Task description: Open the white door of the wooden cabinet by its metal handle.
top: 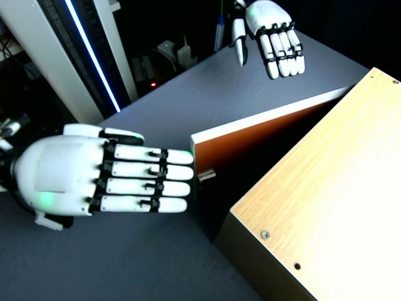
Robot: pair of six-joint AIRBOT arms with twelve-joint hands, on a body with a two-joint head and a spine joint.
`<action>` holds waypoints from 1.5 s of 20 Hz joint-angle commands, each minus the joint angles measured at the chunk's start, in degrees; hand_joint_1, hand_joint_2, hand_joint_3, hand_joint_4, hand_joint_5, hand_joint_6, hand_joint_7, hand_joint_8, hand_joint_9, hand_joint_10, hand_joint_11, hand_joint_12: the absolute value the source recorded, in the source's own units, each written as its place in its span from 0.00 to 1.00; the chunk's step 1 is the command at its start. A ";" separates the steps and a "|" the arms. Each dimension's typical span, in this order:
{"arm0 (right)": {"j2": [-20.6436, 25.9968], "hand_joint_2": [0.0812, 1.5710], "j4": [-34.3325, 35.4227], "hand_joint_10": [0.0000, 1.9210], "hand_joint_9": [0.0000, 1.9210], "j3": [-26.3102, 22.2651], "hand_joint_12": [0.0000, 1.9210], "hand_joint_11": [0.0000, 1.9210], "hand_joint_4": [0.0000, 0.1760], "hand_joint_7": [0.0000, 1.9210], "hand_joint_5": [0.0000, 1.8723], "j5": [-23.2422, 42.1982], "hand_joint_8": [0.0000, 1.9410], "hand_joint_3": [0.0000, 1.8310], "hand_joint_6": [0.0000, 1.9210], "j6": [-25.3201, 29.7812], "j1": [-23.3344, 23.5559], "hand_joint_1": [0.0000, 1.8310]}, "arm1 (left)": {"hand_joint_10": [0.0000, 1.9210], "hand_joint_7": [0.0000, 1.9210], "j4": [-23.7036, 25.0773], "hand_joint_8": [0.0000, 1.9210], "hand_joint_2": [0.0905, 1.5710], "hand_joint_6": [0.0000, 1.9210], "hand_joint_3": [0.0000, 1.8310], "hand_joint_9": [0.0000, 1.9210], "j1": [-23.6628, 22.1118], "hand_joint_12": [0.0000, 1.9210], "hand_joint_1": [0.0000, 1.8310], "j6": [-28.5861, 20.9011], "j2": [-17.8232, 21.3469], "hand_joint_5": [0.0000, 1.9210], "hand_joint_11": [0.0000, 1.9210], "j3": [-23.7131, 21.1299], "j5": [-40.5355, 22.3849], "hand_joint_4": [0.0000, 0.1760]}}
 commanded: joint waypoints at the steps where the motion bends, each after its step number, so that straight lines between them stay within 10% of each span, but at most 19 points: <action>1: 0.92 0.92 1.90 0.00 0.00 -0.08 0.00 0.00 0.00 0.01 0.02 7.40 0.00 0.00 0.00 0.16 0.19 0.00 | 0.00 0.06 -0.29 0.00 0.94 0.00 0.00 0.07 -0.21 0.23 0.05 -0.16 0.25 0.07 0.01 0.05 -7.19 0.00; 18: -2.01 0.90 3.53 0.00 0.00 4.33 0.01 0.02 0.00 0.01 0.01 3.93 0.00 0.00 0.00 -0.56 0.28 0.00 | 0.00 0.06 -0.34 0.00 0.93 0.00 0.00 0.07 -0.08 0.23 0.14 -0.20 -0.16 0.08 0.01 0.30 -6.80 0.00; 30: -2.23 0.94 -0.96 0.00 0.00 1.15 0.00 0.00 0.00 0.00 0.01 7.24 0.00 0.00 0.00 -0.51 1.59 0.17 | 0.00 0.06 -0.68 0.00 0.94 0.00 0.00 0.07 0.26 0.21 0.11 -0.38 -0.30 0.07 0.02 0.34 -7.11 0.00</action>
